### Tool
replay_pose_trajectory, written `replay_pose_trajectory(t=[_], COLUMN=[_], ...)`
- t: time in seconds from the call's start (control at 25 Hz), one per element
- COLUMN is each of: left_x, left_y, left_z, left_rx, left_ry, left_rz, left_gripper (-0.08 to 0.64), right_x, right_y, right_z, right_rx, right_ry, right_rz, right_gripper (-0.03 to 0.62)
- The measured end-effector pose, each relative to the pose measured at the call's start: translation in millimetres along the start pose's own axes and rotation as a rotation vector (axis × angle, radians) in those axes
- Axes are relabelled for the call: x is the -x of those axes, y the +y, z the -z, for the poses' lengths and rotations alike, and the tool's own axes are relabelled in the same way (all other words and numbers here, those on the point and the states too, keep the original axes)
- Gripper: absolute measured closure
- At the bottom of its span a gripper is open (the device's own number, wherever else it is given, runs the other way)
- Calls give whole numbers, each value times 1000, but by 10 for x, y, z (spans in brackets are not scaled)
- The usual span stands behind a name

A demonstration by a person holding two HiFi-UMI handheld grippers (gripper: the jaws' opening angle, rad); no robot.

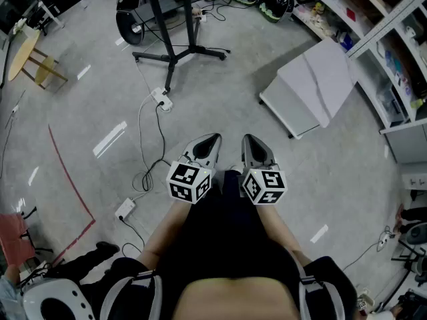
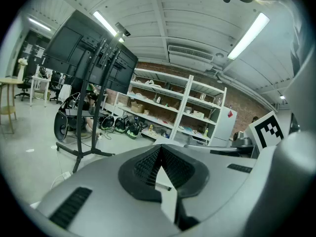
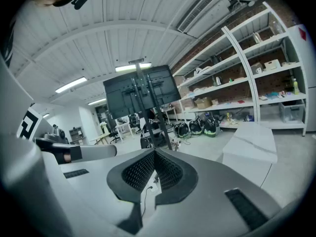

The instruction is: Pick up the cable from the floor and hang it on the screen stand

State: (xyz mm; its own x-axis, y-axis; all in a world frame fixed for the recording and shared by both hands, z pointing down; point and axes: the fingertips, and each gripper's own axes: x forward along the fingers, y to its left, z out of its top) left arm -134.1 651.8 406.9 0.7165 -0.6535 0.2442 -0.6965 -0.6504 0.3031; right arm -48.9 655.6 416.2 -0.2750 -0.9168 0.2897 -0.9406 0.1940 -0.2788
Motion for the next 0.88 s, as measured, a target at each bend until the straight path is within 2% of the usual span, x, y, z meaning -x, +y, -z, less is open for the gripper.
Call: replay_pose_trajectory(t=[0.2,0.52,0.88], left_x=[144,114,-220], left_y=[76,78,355], left_z=[153,230,52], left_rx=[14,29,34], left_ry=[26,38,33], left_rz=[-1,18,1], left_gripper=[552,554,552], right_x=[43,110,-270], right_y=[137,-38,-76], right_z=[107,205,-21], right_rx=[2,-40,-20], right_ry=[16,37,12], right_rz=[-1,53,38], right_gripper=[569,568,568])
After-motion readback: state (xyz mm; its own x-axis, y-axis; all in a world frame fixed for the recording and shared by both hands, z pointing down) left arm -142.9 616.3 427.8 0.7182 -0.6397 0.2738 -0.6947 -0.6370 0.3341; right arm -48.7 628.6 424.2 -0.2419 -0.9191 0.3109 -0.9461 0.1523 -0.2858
